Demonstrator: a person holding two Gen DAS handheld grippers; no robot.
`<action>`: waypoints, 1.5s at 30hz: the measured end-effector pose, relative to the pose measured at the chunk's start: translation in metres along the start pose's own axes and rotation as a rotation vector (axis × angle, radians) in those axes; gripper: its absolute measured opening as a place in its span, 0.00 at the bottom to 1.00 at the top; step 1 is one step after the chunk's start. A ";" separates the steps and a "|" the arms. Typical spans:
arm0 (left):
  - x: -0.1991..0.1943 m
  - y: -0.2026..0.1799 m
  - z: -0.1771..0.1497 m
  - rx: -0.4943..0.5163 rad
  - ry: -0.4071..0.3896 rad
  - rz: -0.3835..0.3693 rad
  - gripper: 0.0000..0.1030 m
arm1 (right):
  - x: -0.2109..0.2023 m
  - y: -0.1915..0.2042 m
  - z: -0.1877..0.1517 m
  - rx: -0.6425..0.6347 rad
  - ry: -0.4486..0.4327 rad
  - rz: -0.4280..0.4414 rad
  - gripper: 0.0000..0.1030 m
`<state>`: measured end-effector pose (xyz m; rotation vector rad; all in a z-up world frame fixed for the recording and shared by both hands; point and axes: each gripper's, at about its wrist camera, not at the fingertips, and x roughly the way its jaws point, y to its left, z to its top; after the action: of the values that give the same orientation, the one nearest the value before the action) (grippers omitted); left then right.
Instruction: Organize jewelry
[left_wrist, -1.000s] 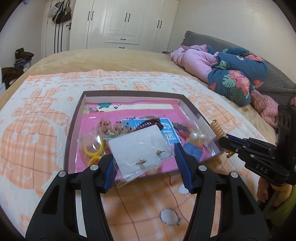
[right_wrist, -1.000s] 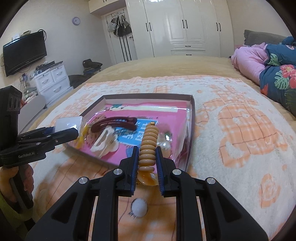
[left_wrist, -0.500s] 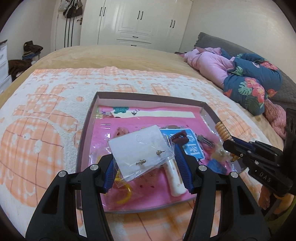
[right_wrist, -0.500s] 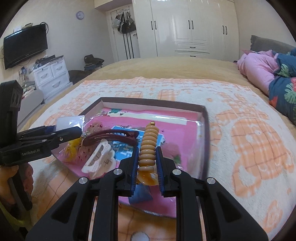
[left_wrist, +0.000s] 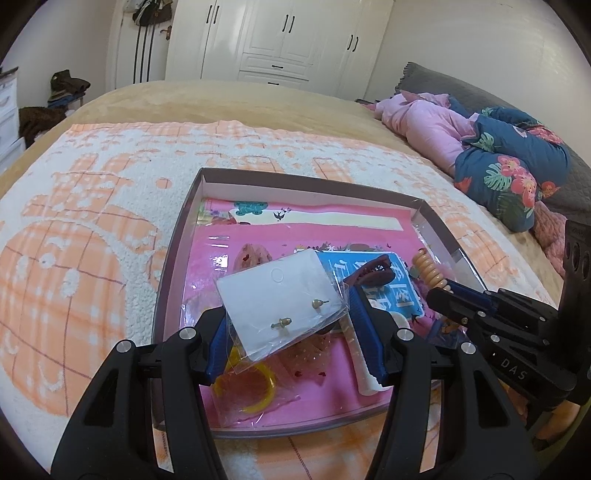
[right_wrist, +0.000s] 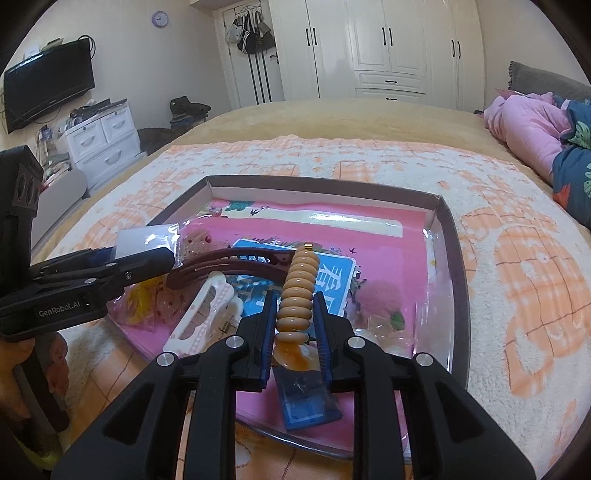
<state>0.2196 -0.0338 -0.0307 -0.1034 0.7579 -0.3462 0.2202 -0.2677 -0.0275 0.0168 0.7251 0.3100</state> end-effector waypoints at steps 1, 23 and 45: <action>0.000 0.000 0.000 0.000 0.000 0.001 0.48 | -0.001 -0.001 -0.001 0.001 -0.001 0.001 0.20; -0.037 -0.010 -0.006 0.008 -0.041 0.005 0.70 | -0.075 -0.001 -0.024 0.012 -0.109 0.002 0.45; -0.123 -0.032 -0.059 0.000 -0.138 0.026 0.89 | -0.149 0.009 -0.060 0.014 -0.220 -0.016 0.81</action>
<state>0.0875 -0.0193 0.0143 -0.1158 0.6220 -0.3113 0.0732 -0.3073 0.0253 0.0572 0.5089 0.2830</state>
